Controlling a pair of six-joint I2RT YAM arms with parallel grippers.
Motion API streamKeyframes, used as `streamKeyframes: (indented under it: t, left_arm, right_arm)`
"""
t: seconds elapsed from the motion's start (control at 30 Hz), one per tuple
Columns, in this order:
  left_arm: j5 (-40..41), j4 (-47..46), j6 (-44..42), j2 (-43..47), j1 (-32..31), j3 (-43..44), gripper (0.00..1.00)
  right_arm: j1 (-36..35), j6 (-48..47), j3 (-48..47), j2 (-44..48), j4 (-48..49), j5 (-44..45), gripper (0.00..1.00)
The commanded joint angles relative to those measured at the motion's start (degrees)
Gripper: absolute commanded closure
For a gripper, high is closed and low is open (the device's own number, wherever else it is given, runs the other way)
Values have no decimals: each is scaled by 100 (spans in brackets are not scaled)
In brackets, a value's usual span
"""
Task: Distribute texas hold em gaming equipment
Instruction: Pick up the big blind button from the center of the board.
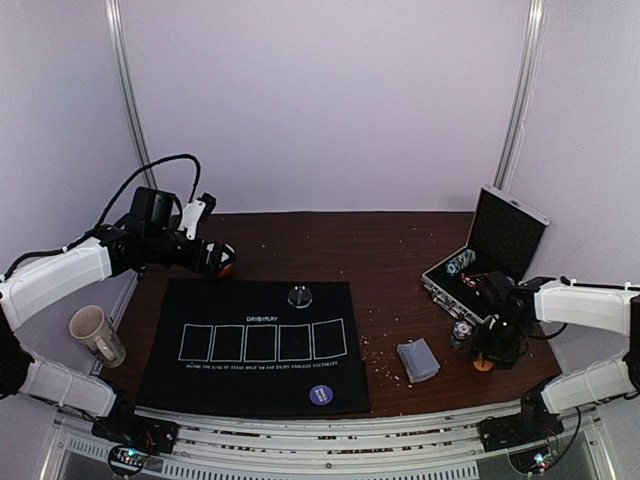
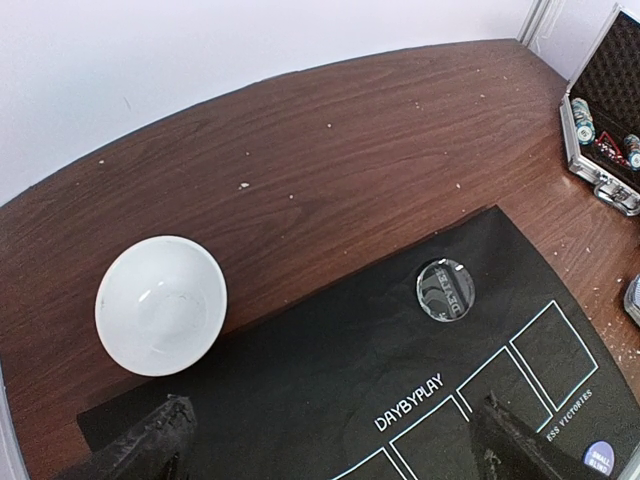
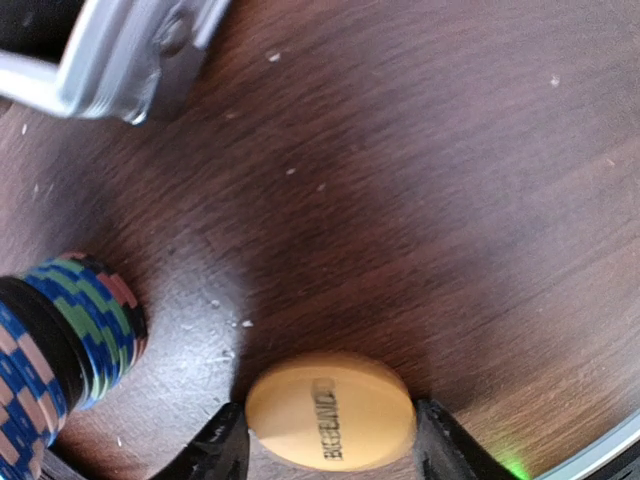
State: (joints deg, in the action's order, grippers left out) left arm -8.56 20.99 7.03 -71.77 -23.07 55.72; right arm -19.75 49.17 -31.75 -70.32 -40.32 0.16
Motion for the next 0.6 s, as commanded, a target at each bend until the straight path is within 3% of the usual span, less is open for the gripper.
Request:
streamKeyframes:
  t: [0.0,0.2,0.3,0.43,0.57]
  left_arm:
    - [23,-228,-64,51,4,96,2]
    - [-6,-235,-65,31,6,126,2]
    - [-4,-228,-77,48,7,122,2]
    - [-9,-230,-77,49,5,126,2]
    - [-5,-228,-83,48,4,125,2]
  right_arm:
    - [-3,3,243,-8,83,132,50]
    - [-3,-16,307,-18,167,152,51]
    - [-3,-15,315,-112,197,134,46]
    - [-5,9,331,-136,177,37,61]
    - [-44,182,434,185,116,-156,61]
